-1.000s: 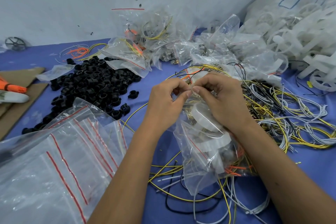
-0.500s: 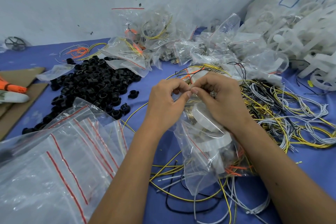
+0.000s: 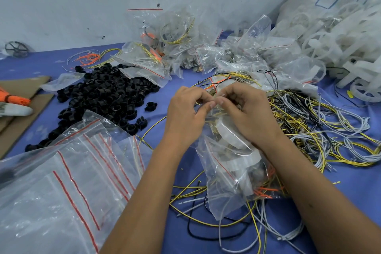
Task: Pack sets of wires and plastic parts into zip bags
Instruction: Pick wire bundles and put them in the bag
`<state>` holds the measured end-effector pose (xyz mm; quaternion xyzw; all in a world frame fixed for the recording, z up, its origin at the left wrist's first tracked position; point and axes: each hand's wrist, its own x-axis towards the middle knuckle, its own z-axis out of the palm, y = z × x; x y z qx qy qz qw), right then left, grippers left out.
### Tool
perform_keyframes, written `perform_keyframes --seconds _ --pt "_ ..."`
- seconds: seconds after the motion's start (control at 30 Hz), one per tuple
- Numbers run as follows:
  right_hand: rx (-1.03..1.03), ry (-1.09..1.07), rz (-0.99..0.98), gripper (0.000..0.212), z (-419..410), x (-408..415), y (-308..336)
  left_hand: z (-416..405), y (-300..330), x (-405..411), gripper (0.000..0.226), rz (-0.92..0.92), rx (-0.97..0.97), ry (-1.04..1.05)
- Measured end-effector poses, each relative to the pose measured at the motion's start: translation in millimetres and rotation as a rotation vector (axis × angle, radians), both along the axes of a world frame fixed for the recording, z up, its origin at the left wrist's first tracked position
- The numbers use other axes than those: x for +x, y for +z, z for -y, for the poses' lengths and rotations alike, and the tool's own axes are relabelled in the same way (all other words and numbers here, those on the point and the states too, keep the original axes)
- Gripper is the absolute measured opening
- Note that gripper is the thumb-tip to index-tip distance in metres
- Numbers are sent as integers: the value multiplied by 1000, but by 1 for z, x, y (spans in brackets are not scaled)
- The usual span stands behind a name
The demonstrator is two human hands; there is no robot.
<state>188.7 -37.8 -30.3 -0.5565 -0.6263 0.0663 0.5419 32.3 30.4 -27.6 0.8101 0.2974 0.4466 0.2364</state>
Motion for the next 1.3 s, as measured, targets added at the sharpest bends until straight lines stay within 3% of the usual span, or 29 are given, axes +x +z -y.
perform_keyframes --seconds 0.3,0.7,1.1,1.3 --pt "29 -18 -7 4 -2 3 -2 -9 -2 -9 5 -34 -124 -18" --pt "-27 87 -78 12 -5 3 -7 -6 -4 -6 5 -25 -49 -69" --pt "2 101 -183 3 -5 4 -11 -7 -4 -5 3 -5 20 -77" --pt "-10 95 -149 4 -5 5 -12 -8 -3 -7 5 -21 -55 -97"
